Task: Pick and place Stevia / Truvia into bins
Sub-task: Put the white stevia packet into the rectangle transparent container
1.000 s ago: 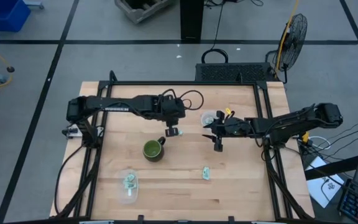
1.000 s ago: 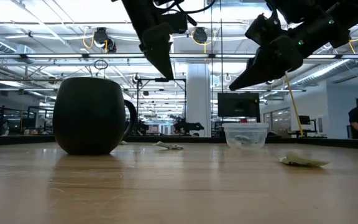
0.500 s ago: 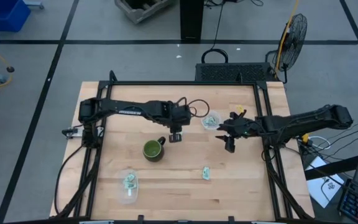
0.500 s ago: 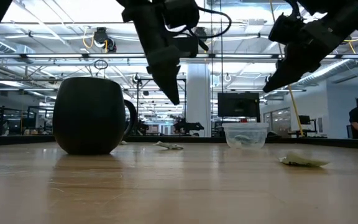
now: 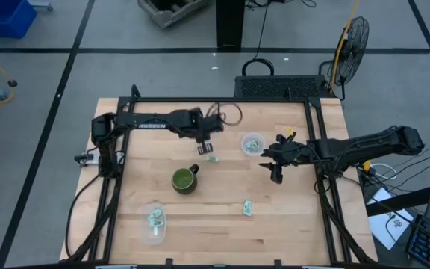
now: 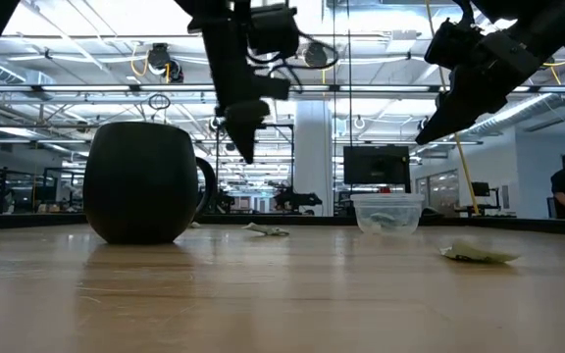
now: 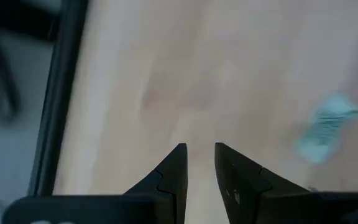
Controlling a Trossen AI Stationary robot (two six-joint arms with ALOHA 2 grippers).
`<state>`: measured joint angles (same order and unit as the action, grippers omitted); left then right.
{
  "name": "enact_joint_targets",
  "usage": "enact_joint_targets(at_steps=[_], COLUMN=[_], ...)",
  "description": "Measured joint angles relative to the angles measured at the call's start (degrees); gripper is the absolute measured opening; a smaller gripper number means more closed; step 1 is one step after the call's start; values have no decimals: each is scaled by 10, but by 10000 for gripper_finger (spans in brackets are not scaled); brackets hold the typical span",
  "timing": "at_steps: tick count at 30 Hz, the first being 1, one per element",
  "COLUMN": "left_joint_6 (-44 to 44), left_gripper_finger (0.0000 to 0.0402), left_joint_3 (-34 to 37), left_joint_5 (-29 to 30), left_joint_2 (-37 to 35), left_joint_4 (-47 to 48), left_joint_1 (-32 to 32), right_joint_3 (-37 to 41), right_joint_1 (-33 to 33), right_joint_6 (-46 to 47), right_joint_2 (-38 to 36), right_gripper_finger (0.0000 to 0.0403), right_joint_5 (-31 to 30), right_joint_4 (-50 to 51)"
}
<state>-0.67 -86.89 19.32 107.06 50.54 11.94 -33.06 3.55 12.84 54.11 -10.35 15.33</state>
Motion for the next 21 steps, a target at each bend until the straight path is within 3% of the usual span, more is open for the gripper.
enact_joint_targets(at_steps=[4,10,16,21], left_joint_6=[22,-23,-66,-87], left_gripper_finger=[88,88,88,88], left_joint_3=[0,0,0,2], left_joint_5=[23,36,-17,-27], left_joint_2=[-11,-52,-98,-97], left_joint_4=[21,33,55,123], left_joint_1=[42,128,213,238], right_joint_3=[3,14,17,17], right_joint_1=[0,0,0,0], right_joint_6=[0,0,0,0], right_joint_2=[0,0,0,0], right_gripper_finger=[171,171,171,171], right_joint_5=[0,0,0,0], right_joint_4=[-5,-6,-10,-12])
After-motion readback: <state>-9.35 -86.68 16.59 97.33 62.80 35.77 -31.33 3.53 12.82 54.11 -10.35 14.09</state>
